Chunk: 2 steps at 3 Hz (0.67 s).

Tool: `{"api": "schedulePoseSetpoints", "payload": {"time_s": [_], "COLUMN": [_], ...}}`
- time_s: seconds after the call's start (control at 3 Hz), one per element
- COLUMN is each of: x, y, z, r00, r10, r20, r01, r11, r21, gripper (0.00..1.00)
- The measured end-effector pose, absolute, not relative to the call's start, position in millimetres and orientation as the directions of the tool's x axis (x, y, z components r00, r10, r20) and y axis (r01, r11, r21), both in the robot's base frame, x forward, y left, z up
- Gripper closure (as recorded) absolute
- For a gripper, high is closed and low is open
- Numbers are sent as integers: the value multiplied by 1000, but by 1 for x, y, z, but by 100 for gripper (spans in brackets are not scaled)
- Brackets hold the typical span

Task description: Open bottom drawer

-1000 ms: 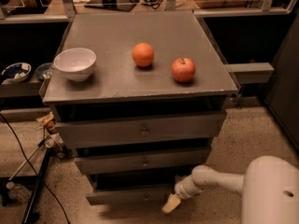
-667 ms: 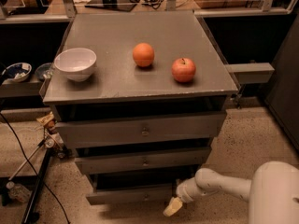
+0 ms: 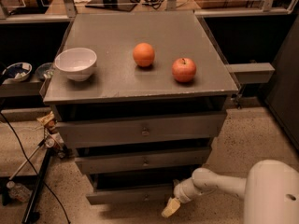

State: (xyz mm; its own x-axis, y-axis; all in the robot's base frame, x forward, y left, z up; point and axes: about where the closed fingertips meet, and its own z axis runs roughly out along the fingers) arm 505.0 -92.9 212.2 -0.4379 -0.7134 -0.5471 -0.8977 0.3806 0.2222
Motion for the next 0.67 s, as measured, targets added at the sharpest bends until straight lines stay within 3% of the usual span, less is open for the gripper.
{"api": "schedulePoseSetpoints", "payload": {"time_s": [0.67], "x": [506], "y": [-74], "z": [202], "r00": [-371], "r10": [-755], "r20": [-540], "r01": [-929], "r11": [292], "r21": [229], "gripper": [0]}}
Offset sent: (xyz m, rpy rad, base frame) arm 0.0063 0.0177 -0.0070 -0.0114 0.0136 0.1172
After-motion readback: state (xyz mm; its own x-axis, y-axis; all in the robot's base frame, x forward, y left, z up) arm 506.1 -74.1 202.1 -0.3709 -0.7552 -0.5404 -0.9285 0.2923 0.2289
